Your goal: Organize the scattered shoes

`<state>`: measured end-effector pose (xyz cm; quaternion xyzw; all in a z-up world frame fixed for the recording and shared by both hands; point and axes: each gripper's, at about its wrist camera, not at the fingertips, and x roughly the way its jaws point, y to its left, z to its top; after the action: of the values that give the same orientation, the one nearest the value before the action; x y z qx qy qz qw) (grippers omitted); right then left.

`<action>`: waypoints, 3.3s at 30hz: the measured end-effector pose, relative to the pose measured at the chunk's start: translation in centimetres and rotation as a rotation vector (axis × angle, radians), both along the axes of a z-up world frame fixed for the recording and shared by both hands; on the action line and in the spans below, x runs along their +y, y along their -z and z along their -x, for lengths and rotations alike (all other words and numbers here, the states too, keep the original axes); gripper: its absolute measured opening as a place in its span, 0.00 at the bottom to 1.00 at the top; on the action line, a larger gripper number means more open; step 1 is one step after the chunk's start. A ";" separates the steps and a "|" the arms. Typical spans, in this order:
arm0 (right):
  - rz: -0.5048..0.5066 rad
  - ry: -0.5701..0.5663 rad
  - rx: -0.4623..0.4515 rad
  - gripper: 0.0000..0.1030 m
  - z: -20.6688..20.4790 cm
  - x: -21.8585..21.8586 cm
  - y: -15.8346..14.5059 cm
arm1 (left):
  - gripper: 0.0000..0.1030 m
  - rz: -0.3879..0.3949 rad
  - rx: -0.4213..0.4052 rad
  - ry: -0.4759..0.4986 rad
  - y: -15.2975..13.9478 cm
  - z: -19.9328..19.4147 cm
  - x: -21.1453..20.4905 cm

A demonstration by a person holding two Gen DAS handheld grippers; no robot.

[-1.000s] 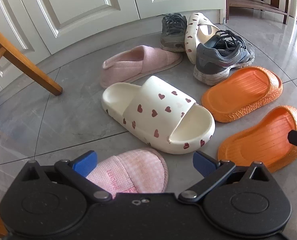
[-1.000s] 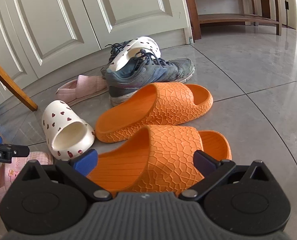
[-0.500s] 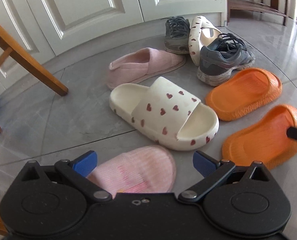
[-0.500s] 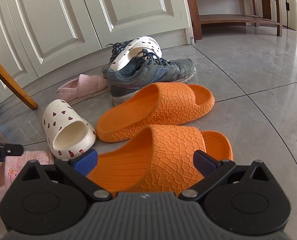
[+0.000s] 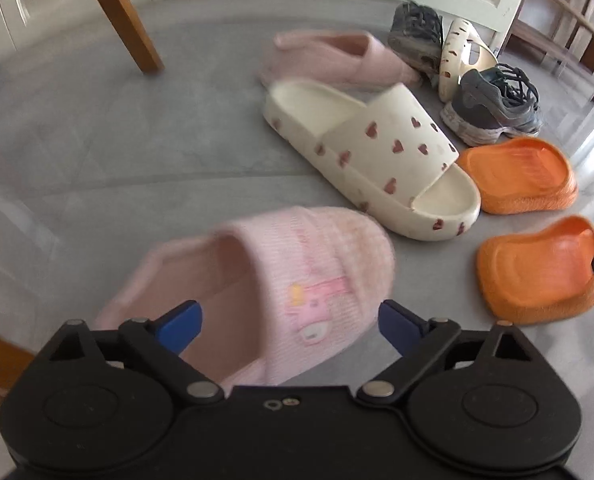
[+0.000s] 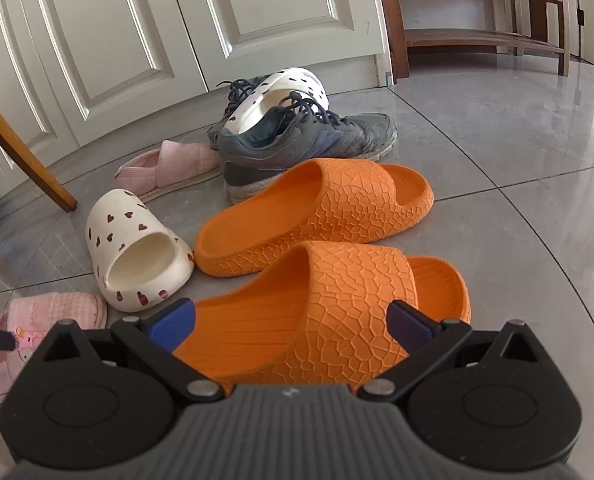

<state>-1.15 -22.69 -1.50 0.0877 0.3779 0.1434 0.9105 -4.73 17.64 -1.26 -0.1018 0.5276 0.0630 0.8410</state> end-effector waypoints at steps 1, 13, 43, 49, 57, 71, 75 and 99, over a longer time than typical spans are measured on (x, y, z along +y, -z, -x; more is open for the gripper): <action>-0.001 0.001 -0.003 1.00 0.0 -0.1 -0.1 | 0.71 0.027 0.014 -0.009 0.6 -0.6 0.3; -0.029 0.112 -0.041 1.00 0.8 -4.4 -1.1 | 0.08 0.198 -0.026 0.240 -4.8 -5.3 -3.3; 0.029 0.635 -0.052 1.00 6.4 -26.7 -1.8 | 0.10 -0.013 -0.246 1.468 -6.5 -17.5 -52.6; 0.063 0.617 -0.069 1.00 6.0 -28.1 -2.1 | 0.18 0.061 -0.190 1.310 -4.6 -18.7 -50.9; 0.203 0.240 -0.155 1.00 -4.7 -27.8 -4.2 | 0.27 0.182 -0.182 0.899 -2.2 -17.8 -40.4; 0.409 0.041 0.215 0.23 -19.6 -24.8 1.9 | 0.53 0.272 -0.083 0.614 -0.6 -13.6 -28.9; 0.376 0.115 0.275 0.20 -16.6 -26.1 1.7 | 0.56 0.278 -0.100 0.620 -1.0 -13.8 -28.8; 0.643 -0.339 0.143 0.62 -3.4 -14.4 -3.0 | 0.73 0.233 -0.115 0.603 -1.2 -11.1 -23.8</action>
<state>2.22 -37.13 1.54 -0.2570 0.4756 0.1595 0.8260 6.40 -6.18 -0.10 -0.0399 0.4893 -0.2554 0.8330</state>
